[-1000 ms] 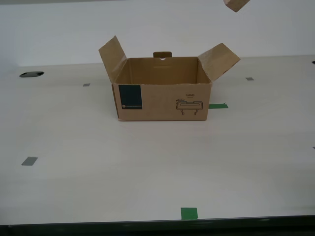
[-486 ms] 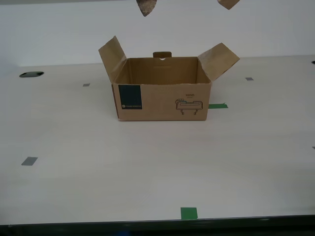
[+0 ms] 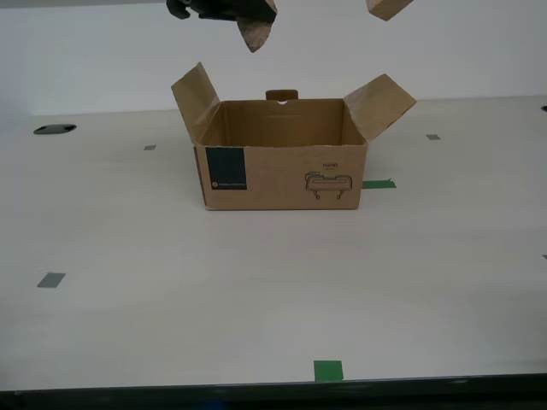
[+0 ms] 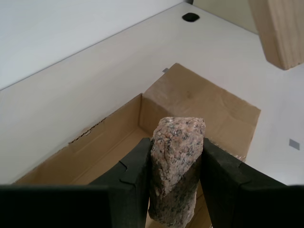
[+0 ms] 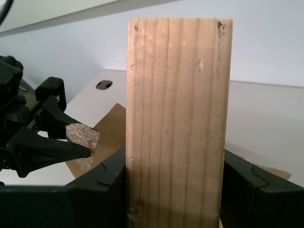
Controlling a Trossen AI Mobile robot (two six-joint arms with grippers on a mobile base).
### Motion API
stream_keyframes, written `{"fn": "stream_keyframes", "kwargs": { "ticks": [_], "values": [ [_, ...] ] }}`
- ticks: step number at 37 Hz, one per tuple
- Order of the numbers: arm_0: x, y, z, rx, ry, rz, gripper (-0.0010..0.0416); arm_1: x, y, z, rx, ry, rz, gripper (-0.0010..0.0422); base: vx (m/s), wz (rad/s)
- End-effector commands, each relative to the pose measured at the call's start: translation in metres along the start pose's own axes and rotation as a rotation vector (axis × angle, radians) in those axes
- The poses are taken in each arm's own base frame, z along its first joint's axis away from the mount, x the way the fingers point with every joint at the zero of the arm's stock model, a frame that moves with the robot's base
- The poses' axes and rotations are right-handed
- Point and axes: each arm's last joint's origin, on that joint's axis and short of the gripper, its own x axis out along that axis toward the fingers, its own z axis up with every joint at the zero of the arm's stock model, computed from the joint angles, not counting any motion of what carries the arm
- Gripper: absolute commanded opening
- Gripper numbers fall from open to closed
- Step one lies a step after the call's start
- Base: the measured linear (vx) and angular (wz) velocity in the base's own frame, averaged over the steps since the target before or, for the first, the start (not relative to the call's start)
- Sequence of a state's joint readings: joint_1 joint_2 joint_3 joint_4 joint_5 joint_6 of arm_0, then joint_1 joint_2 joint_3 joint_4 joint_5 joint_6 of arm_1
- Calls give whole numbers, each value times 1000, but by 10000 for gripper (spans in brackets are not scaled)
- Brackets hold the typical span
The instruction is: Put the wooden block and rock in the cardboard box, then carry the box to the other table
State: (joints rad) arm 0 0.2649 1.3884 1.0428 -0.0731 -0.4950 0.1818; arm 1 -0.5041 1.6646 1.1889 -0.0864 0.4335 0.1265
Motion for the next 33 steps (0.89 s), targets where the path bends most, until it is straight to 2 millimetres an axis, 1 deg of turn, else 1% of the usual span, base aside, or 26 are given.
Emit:
{"fn": "stream_keyframes", "kwargs": {
  "ticks": [1,5,13,18,21,26,33],
  "values": [
    [3,-1,-5,-12,-30,7,0,1,0,-2,0,-6,4,0,0,0],
    [12,-4,-16,-16,-35,17,0,1,0,-2,-3,-14,5,0,0,0],
    [40,-13,-36,14,48,25,-1,1,0,-1,0,-21,9,0,0,0],
    [53,-17,-46,41,87,29,0,1,1,-1,5,-22,11,0,0,0],
    [58,-18,-50,49,94,32,-1,1,1,-1,4,-17,44,-1,0,0],
    [74,-15,-58,53,99,58,-1,1,3,0,7,-22,110,0,0,0],
    [92,-12,-72,61,132,85,-1,1,4,2,14,-48,118,0,0,0]
  ]
}}
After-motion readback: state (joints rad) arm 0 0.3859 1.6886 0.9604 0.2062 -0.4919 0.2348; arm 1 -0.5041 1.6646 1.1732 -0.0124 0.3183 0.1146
